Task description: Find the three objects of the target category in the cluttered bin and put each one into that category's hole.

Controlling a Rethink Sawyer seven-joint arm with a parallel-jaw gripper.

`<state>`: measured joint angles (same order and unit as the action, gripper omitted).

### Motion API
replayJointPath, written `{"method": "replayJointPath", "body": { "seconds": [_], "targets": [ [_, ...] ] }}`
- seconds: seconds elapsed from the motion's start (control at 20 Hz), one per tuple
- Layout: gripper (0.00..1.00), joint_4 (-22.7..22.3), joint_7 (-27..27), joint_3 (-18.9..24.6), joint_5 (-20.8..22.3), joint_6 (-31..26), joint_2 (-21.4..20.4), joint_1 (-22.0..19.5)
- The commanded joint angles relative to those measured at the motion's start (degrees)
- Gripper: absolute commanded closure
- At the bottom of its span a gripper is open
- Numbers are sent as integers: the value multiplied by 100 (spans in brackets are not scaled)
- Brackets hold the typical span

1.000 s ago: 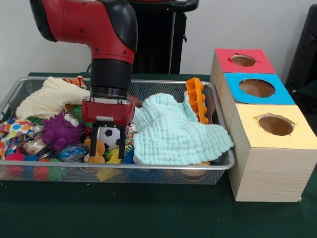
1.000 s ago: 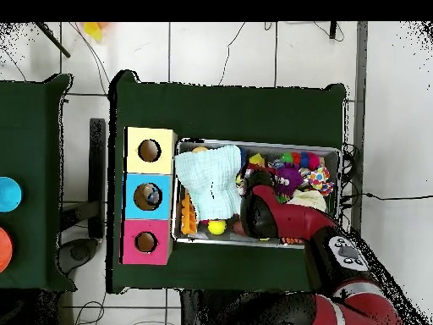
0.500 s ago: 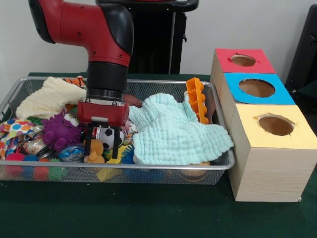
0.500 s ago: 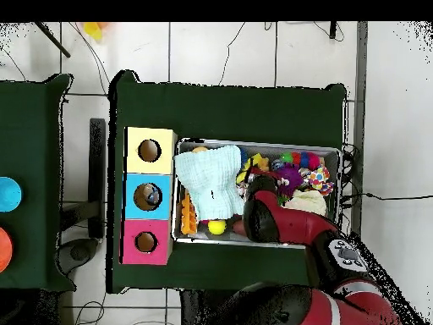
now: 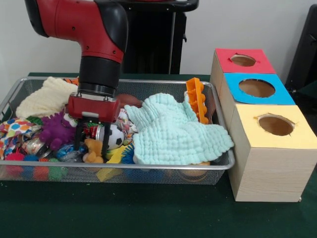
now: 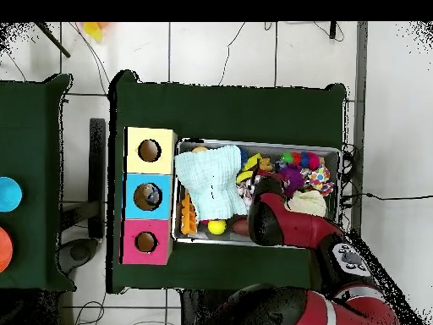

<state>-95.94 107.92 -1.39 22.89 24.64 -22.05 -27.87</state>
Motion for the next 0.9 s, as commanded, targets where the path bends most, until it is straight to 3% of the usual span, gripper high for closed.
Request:
{"method": "replayJointPath", "body": {
  "seconds": [0.05, 0.5, 0.7, 0.9],
  "targets": [
    [0, -162, 689, -9, 198, 221, -160, 36],
    [0, -112, 768, -109, 121, 284, 8, 16],
    [0, -94, 780, -61, 216, 174, 39, -103],
    [0, 69, 821, 165, 315, 53, 328, -295]
  ]
}}
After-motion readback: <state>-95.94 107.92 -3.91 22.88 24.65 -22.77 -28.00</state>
